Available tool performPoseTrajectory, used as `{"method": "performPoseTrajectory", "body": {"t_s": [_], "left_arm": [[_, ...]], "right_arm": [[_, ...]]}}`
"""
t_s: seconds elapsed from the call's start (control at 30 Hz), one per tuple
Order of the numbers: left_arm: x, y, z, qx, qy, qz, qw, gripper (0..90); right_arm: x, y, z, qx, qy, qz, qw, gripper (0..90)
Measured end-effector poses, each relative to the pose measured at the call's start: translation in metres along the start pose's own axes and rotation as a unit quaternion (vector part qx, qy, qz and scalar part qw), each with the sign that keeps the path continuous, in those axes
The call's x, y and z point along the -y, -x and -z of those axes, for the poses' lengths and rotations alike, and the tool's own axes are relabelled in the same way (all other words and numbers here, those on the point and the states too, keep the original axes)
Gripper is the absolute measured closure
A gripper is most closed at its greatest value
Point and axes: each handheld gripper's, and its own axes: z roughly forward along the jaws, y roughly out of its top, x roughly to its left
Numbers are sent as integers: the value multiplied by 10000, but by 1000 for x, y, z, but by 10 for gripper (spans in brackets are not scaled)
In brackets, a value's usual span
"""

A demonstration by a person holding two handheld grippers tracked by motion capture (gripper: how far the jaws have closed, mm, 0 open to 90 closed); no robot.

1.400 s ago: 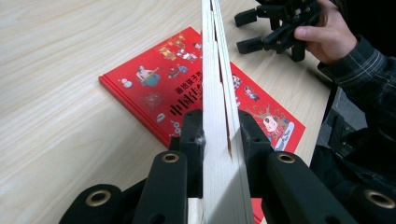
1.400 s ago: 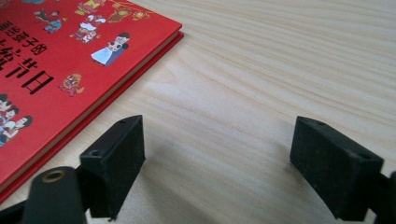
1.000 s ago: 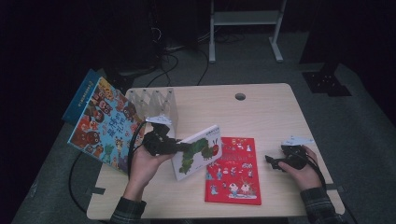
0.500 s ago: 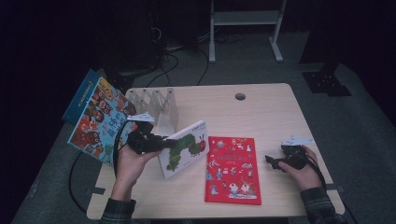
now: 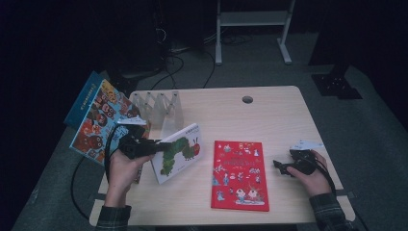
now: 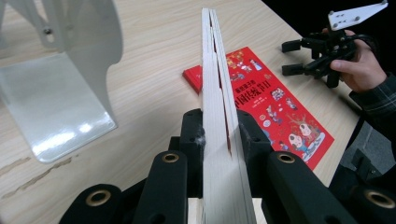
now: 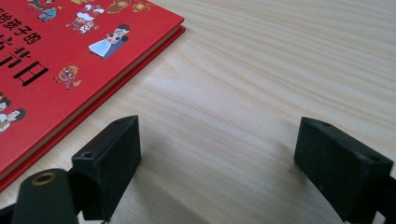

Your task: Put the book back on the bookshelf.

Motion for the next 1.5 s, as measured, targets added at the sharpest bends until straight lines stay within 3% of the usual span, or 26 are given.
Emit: {"method": "performPoseTrajectory", "body": {"t_s": [0.6, 0.97, 1.5], "left_arm": [[11, -18, 23, -291, 124, 308, 9990, 756], [13, -25, 34, -612, 249, 337, 9972, 756], [18, -26, 51, -674, 272, 408, 9965, 756]], "right_arm": [[0, 1, 0, 6, -1, -3, 10000, 135], [0, 1, 0, 6, 0, -6, 10000, 135], [0, 1, 0, 7, 5, -12, 10000, 135]]}}
